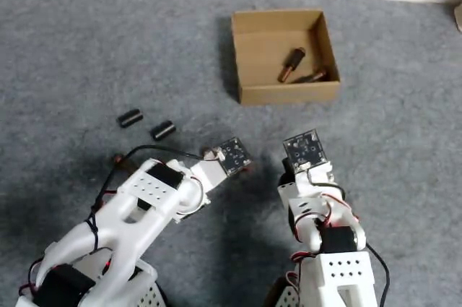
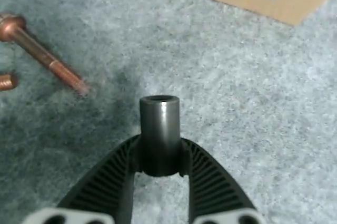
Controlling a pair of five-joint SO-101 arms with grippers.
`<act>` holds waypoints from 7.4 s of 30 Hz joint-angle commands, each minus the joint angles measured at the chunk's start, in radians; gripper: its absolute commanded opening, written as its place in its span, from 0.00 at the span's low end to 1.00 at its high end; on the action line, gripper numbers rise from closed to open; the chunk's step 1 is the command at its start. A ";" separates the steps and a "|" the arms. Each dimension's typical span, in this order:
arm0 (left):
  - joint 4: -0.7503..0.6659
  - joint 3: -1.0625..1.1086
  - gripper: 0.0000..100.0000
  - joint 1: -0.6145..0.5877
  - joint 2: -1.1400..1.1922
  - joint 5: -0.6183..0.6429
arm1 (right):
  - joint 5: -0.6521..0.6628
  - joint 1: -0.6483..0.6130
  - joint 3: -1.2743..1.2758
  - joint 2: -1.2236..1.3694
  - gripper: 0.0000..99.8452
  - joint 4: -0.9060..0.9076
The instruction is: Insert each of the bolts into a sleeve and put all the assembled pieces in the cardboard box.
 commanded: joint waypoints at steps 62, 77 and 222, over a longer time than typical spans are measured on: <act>0.606 -0.507 0.25 -0.242 -0.007 1.106 | -0.006 0.012 -0.002 -0.013 0.00 -0.025; 0.503 -0.228 0.21 -0.430 -0.004 1.267 | -0.006 0.012 -0.002 -0.013 0.00 -0.025; -0.460 0.348 0.01 0.015 -1.363 1.073 | -0.167 -0.570 -0.041 -0.409 0.00 0.004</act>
